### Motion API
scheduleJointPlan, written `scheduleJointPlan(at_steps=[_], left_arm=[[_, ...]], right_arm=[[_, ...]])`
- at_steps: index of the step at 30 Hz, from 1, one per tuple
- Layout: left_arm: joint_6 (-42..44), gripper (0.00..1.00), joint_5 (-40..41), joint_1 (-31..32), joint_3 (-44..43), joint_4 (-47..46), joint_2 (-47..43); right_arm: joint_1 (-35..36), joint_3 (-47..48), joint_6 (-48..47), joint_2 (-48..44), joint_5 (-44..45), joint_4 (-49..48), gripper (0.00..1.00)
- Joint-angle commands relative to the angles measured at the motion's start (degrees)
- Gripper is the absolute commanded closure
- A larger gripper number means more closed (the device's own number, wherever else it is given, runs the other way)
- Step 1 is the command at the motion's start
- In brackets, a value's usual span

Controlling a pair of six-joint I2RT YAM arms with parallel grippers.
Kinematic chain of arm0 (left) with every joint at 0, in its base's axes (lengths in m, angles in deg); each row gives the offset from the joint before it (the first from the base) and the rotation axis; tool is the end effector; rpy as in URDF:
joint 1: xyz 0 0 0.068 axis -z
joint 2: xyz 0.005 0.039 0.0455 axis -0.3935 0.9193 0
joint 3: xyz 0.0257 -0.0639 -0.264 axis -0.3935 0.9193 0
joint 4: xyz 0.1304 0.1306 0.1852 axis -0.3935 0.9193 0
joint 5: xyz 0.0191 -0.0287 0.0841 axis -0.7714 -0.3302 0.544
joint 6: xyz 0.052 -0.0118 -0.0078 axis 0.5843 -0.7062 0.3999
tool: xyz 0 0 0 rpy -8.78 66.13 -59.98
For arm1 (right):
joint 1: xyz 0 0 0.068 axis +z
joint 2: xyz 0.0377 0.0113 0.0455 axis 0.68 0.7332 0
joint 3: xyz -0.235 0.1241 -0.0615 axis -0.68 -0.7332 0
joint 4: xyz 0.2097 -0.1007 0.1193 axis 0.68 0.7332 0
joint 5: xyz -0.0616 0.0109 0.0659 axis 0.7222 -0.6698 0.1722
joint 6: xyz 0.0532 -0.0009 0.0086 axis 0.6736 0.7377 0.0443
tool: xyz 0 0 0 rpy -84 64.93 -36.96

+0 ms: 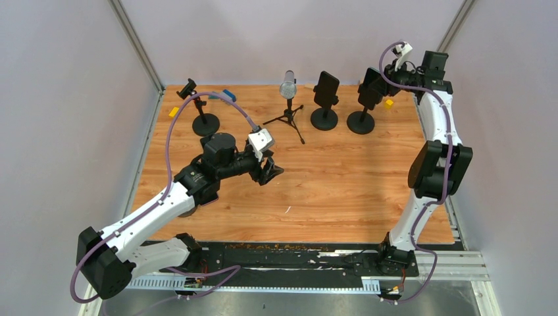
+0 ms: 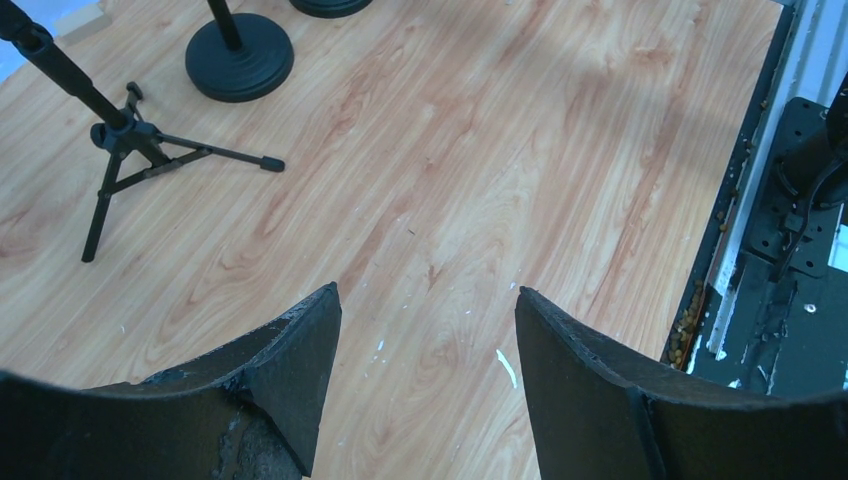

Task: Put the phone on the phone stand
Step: Move the phone stand with the phone to the center of the board.

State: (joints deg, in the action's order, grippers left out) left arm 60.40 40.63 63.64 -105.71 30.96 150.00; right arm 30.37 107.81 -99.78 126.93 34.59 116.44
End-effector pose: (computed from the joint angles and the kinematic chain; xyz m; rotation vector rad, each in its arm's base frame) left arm 0.1766 -0.1675 0.3224 0.9520 1.6958 -0.7855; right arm 0.4471 -0.0699 0.3399 -0.6913 1.8515 0.5872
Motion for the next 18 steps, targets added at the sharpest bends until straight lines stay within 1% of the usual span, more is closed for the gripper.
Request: scheduleJointPlan(at_steps=[1,2,9,14,16,18], left_arm=[[0.8,0.28,-1.0,-0.2,-0.2,-2.1,-0.3],[0.8,0.28,-1.0,-0.2,-0.2,-2.1,-0.4],[0.8,0.27,0.4,-0.2,-0.3,-1.7,-1.6],[1.0,0.26,3.0,-0.2,-0.6,-0.7,-2.4],[1.2,0.25,4.1,-0.2,-0.9,-0.2,-2.8],[1.4,0.24,5.1,-0.3,-1.1,0.1,-3.3]], right_arm=[[-0.3,4.5,-1.8,-1.6,-1.7,-5.1,0.7],[-0.3,4.5,-1.7,-1.7,-1.5,-5.1,0.63],[-0.3,4.7,-1.5,-4.2,-0.2,-4.7,0.33],[-0.3,4.4,-1.7,-6.6,0.9,-4.2,0.08],[-0.3,4.0,-2.3,-8.2,1.9,-4.0,0.02],[-0.4,3.4,-2.8,-9.6,3.1,-3.8,0.0]])
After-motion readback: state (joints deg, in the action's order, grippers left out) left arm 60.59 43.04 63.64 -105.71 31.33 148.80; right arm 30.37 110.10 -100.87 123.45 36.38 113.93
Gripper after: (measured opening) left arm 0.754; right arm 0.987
